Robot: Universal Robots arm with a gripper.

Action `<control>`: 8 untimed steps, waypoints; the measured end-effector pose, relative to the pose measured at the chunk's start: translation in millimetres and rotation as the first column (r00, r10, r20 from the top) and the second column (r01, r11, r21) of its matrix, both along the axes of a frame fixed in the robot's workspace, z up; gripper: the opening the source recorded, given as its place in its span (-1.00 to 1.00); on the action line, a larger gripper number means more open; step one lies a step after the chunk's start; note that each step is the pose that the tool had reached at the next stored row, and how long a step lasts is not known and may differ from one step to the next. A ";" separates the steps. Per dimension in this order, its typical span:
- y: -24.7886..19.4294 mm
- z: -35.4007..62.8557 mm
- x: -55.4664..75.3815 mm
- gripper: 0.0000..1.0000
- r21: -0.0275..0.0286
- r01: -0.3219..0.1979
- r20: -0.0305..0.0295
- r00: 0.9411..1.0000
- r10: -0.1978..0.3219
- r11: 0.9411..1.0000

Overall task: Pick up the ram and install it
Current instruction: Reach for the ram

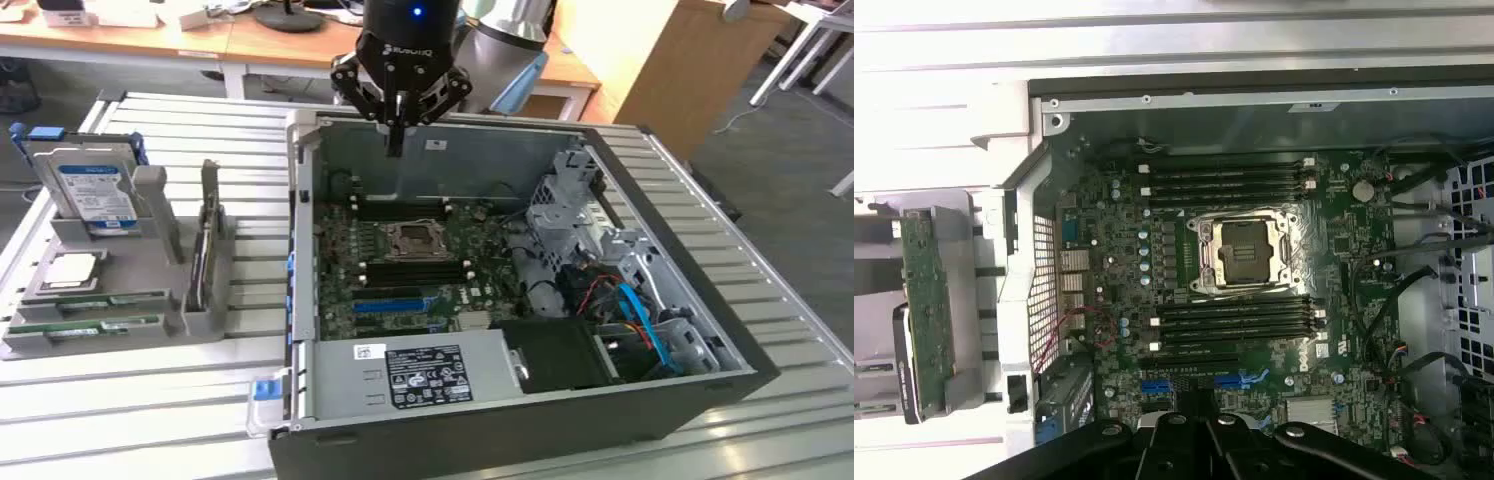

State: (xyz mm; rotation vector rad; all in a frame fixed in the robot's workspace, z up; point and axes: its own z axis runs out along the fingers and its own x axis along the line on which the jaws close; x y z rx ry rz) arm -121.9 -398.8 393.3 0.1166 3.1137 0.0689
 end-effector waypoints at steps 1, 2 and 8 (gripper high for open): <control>0.0 0.0 0.0 -0.79 0.000 0.000 0.000 1.000 0.000 1.000; 0.0 0.0 0.0 -0.79 0.000 0.000 0.000 1.000 0.000 1.000; 0.0 0.0 0.0 -0.79 0.000 0.000 0.000 1.000 0.000 1.000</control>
